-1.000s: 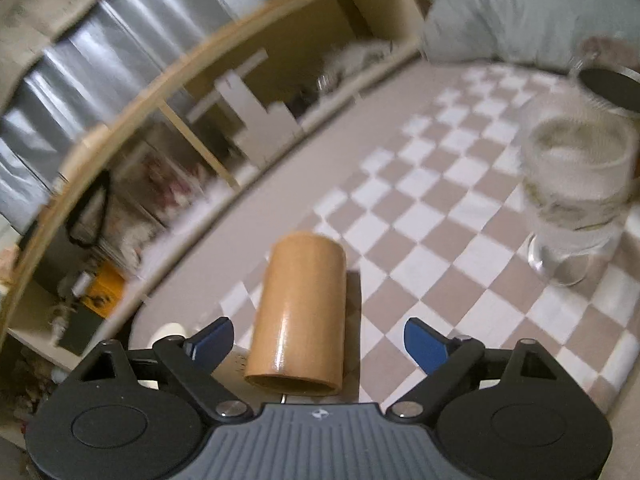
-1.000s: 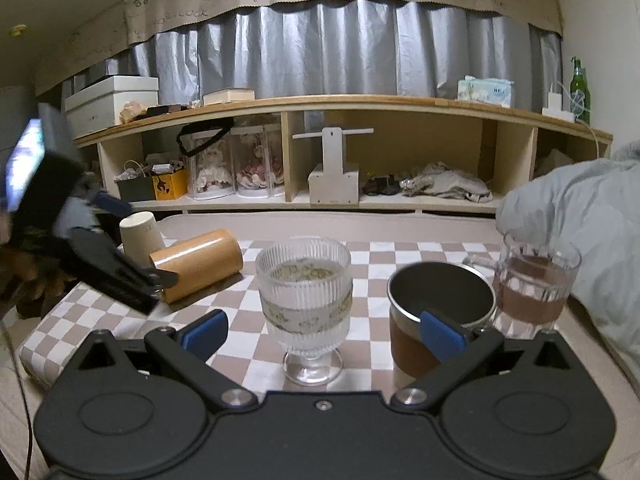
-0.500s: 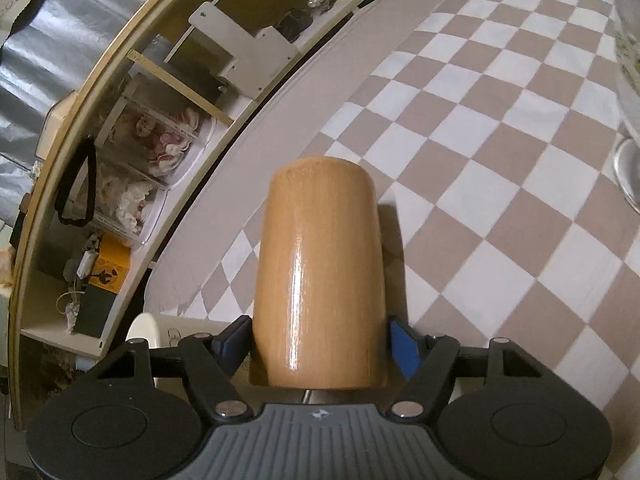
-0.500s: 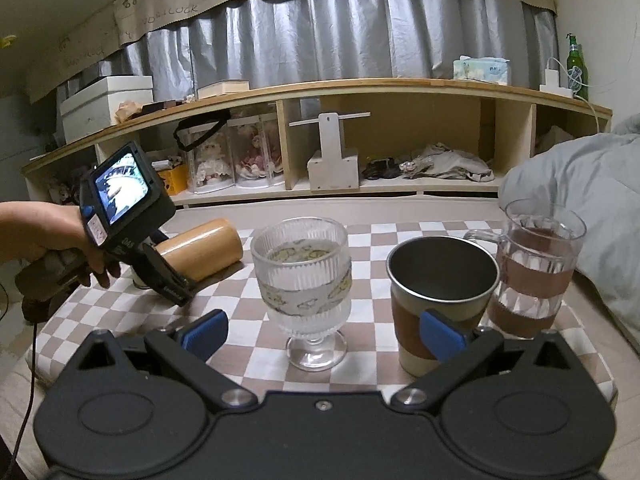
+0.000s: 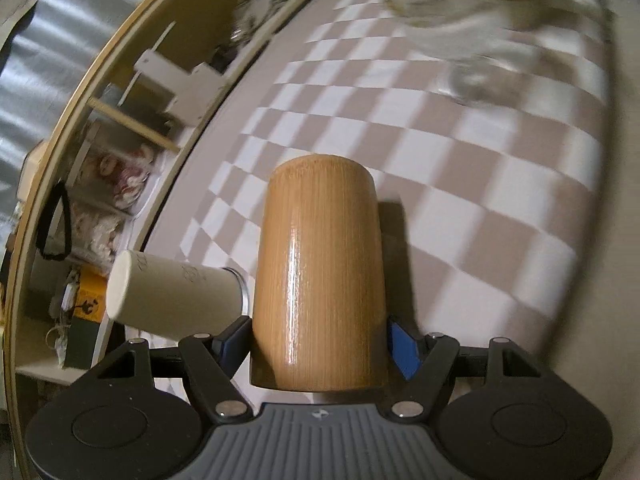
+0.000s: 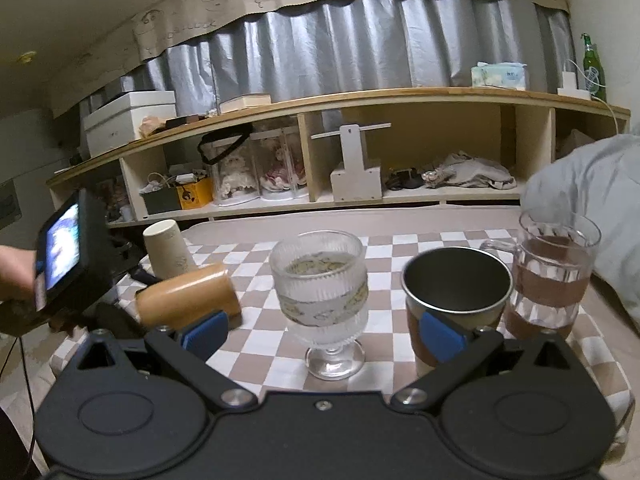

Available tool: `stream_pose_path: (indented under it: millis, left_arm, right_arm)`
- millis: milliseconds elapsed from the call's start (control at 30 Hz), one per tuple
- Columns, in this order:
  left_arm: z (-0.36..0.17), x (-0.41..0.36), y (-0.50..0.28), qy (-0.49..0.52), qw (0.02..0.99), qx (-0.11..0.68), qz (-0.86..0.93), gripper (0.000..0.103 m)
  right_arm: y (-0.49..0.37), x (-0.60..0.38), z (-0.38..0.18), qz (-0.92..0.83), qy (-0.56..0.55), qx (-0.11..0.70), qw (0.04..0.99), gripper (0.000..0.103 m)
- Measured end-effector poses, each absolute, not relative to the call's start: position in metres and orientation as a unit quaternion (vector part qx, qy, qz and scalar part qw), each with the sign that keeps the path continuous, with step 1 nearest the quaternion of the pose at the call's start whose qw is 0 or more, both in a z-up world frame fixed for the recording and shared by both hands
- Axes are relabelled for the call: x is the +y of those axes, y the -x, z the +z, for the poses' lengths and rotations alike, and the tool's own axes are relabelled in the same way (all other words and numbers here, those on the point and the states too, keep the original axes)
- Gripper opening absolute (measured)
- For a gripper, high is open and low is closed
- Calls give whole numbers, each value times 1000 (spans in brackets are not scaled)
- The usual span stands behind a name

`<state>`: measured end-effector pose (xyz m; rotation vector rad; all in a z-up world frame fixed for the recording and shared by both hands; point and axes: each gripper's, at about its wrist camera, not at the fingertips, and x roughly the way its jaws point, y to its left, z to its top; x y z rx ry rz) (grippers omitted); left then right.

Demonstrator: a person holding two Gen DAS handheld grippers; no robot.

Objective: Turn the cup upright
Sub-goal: 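Hold the wooden cup with the left gripper while the right gripper grasps its rim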

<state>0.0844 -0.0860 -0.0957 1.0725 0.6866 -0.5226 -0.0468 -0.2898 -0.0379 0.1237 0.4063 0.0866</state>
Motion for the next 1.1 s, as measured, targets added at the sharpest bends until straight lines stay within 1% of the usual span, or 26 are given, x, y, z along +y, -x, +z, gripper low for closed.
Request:
stream_pose_path:
  millis: [167,267,333,400,433,500,533,567,600,667,800,1033,1100]
  left_arm:
    - [-99,-66,-59,-516,760,290,-267,73]
    - [-101,-58,-50,-517,763,275,-274,76]
    - [-101,-54,-47,-507,772,270,-273,88]
    - [-99,-48,-45,-495,782,262,-272,90]
    - [-98,-45,-44,-488,787,261,-271,90]
    - [-96,-39,-42,-471,798,261,-269,90]
    - [-95,-35,-43,-462,804,262,-267,91]
    - [-93,-30,-44,-450,811,264,-264,91]
    - [-92,-26,-45,-438,818,266,-261,91]
    - [-90,-16,-47,-407,834,268,-258,91]
    - [-91,-1,-51,-345,858,275,-261,91]
    - [-103,11,-60,-270,879,289,-267,92]
    - [-106,16,-64,-260,880,296,-264,92]
  right_arm:
    - [52,-275,-34,68,-39,174,982,103]
    - [51,-264,-25,98,-43,161,981,103]
    - [45,-254,-17,115,-47,158,980,100]
    - [33,-244,-7,130,-58,168,976,90]
    - [26,-240,-4,142,-67,172,972,87]
    - [9,-228,1,166,-75,184,966,71]
    - [0,-221,3,173,-70,190,964,67]
    - [-8,-212,4,179,-62,195,962,58]
    - [-19,-202,5,183,-52,203,961,53]
    - [-42,-183,3,191,-41,219,956,51]
    - [-88,-149,-13,202,-22,267,942,42]
    - [-134,-121,-51,173,74,341,921,37]
    - [-141,-121,-59,169,95,366,910,34]
